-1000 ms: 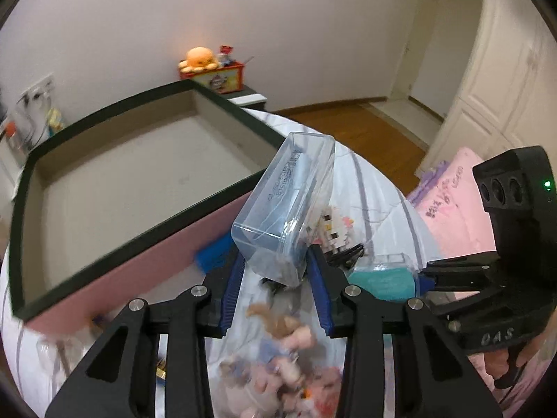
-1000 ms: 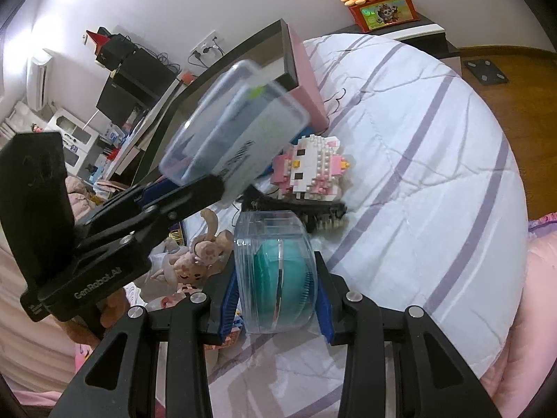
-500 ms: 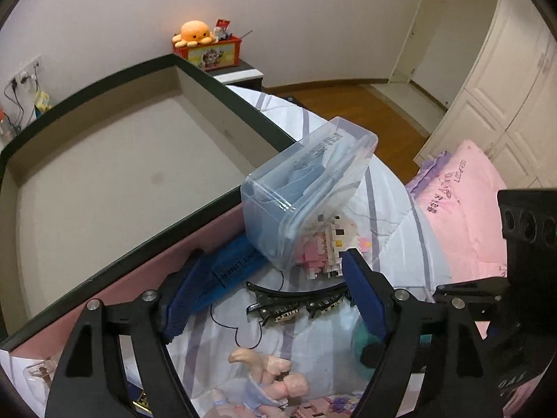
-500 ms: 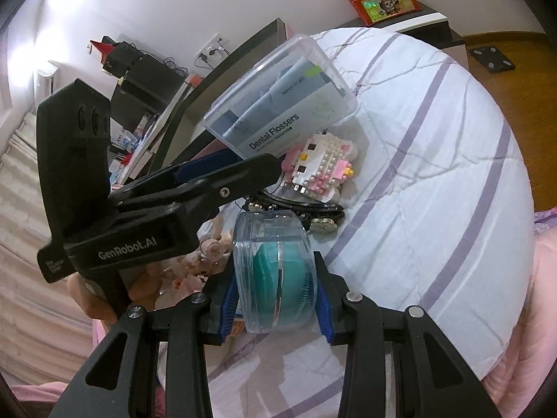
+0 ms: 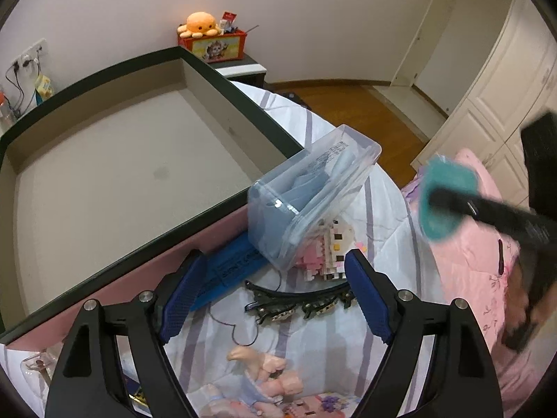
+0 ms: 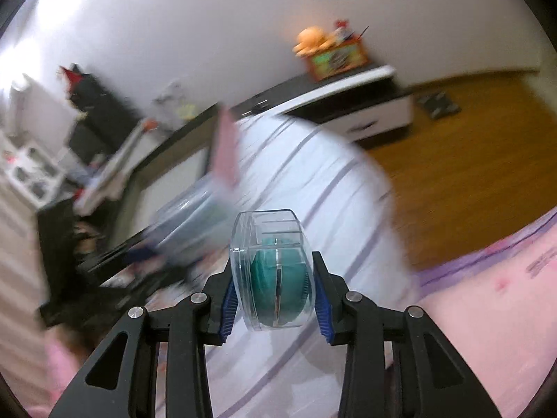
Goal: Organize rigid objects
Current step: 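Raise the clear plastic case with the left tool while the right tool holds the teal container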
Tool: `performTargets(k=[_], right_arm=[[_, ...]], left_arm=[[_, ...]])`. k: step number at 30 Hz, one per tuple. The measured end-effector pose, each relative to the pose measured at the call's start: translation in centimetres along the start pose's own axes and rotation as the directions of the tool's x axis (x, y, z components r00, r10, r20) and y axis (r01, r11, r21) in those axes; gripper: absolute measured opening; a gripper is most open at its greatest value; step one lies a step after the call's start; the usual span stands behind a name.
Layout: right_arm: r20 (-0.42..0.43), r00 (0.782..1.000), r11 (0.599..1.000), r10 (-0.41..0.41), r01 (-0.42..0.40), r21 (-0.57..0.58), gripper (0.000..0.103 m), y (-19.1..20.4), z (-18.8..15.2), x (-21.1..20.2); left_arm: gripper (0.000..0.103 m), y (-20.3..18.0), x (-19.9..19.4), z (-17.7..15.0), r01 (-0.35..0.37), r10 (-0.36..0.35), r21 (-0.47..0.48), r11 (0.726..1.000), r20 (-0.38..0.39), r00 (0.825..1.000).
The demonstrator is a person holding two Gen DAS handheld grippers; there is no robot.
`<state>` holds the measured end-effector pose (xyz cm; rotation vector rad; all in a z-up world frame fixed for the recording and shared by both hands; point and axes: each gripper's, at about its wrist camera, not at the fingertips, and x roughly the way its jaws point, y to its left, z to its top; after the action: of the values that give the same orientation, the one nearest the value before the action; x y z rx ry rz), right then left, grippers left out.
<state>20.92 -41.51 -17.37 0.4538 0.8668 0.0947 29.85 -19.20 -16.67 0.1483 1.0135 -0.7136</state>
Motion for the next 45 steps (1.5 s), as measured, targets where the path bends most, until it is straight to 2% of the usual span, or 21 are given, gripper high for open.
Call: performTargets(k=[2, 6, 8, 10, 12, 15, 17, 18, 19, 22, 26, 28, 30, 31, 32, 33, 34, 38, 40, 42, 45], right_arm=[[-0.015, 1.0, 1.0, -0.01, 0.01, -0.027, 0.038, -0.1, 1.7, 1.6], [-0.069, 0.997, 0.997, 0.035, -0.04, -0.069, 0.038, 0.7, 3.6, 5.2], [-0.093, 0.994, 0.993, 0.054, -0.064, -0.099, 0.038, 1.4, 3.6, 6.2], [-0.128, 0.987, 0.985, 0.102, -0.118, -0.126, 0.038, 2.4, 3.3, 7.1], [-0.133, 0.986, 0.979, 0.101, -0.122, -0.165, 0.038, 3.5, 3.4, 7.3], [-0.123, 0.988, 0.974, 0.09, -0.114, -0.196, 0.038, 4.5, 3.2, 7.2], [-0.117, 0.989, 0.972, 0.095, -0.117, -0.202, 0.038, 4.8, 2.7, 6.6], [-0.112, 0.99, 0.971, 0.088, -0.11, -0.212, 0.038, 4.9, 2.5, 6.4], [-0.109, 0.99, 0.97, 0.084, -0.107, -0.219, 0.038, 5.1, 2.5, 6.3], [-0.107, 0.991, 0.972, 0.079, -0.101, -0.214, 0.038, 5.2, 2.3, 6.1], [-0.105, 0.992, 0.973, 0.063, -0.085, -0.217, 0.038, 5.1, 2.0, 6.1], [-0.116, 0.99, 0.974, 0.08, -0.103, -0.2, 0.038, 4.7, 1.9, 6.0], [-0.133, 0.985, 0.974, 0.106, -0.13, -0.185, 0.038, 4.4, 1.8, 6.1], [-0.134, 0.986, 0.974, 0.101, -0.125, -0.187, 0.038, 4.4, 1.8, 6.1], [-0.131, 0.988, 0.974, 0.082, -0.107, -0.198, 0.038, 4.5, 1.8, 6.2], [-0.13, 0.989, 0.974, 0.077, -0.102, -0.203, 0.038, 4.5, 1.8, 6.2], [-0.131, 0.988, 0.974, 0.077, -0.102, -0.202, 0.038, 4.4, 1.8, 6.2], [-0.126, 0.988, 0.977, 0.088, -0.11, -0.183, 0.038, 3.7, 1.8, 5.9], [-0.121, 0.989, 0.979, 0.085, -0.106, -0.175, 0.038, 3.4, 1.7, 5.7], [-0.117, 0.989, 0.98, 0.089, -0.108, -0.165, 0.038, 3.0, 1.7, 5.5], [-0.109, 0.99, 0.981, 0.093, -0.11, -0.158, 0.038, 2.7, 1.7, 5.2]], left_arm=[[0.086, -0.4, 0.4, 0.4, 0.01, -0.01, 0.007, 1.0, -0.006, 1.0], [0.09, -1.2, 1.6, 1.1, 0.02, -0.019, 0.027, 0.999, -0.04, 0.999], [0.092, -1.3, 1.9, 1.3, 0.028, -0.027, 0.029, 0.999, -0.049, 0.998], [0.101, -1.2, 2.2, 1.7, 0.036, -0.035, 0.019, 0.999, -0.069, 0.997], [0.102, -0.8, 2.5, 1.8, 0.033, -0.033, -0.001, 0.999, -0.087, 0.996], [0.101, 0.0, 2.3, 1.8, 0.055, -0.057, -0.036, 0.998, -0.072, 0.996], [0.094, 0.7, 2.0, 1.5, 0.074, -0.077, -0.068, 0.995, -0.04, 0.996], [0.079, 1.0, 1.8, 1.4, 0.058, -0.06, -0.07, 0.996, -0.031, 0.998], [0.062, 1.2, 1.6, 1.2, -0.002, 0.0, -0.055, 0.998, -0.03, 1.0], [0.052, 1.1, 1.4, 0.6, -0.037, 0.036, -0.022, 0.999, -0.025, 0.999], [0.048, 0.2, 1.1, 0.0, -0.075, 0.076, 0.019, 0.997, -0.019, 0.997], [0.042, -0.2, 1.0, -0.1, -0.084, 0.084, 0.049, 0.995, -0.013, 0.996], [0.043, -0.4, 0.8, -0.3, -0.115, 0.116, 0.083, 0.99, -0.006, 0.993], [0.047, -0.4, 0.7, -0.2, -0.138, 0.139, 0.087, 0.987, -0.007, 0.99], [0.053, 0.2, 0.4, -0.3, -0.163, 0.165, 0.085, 0.983, -0.019, 0.986], [0.066, 0.2, 0.4, -0.2, -0.201, 0.205, 0.089, 0.975, -0.038, 0.978], [0.068, 0.2, 0.5, 0.1, -0.2, 0.206, 0.095, 0.975, -0.055, 0.977], [0.071, 0.0, -1.0, 0.3, -0.212, 0.216, 0.11, 0.971, -0.02, 0.976], [0.079, -0.5, -2.1, 0.2, -0.24, 0.239, 0.122, 0.963, 0.025, 0.971], [0.083, -0.7, -2.7, 0.4, -0.235, 0.229, 0.135, 0.962, 0.059, 0.972], [0.083, -1.1, -3.2, 1.3, -0.215, 0.2, 0.178, 0.96, 0.1, 0.975]])
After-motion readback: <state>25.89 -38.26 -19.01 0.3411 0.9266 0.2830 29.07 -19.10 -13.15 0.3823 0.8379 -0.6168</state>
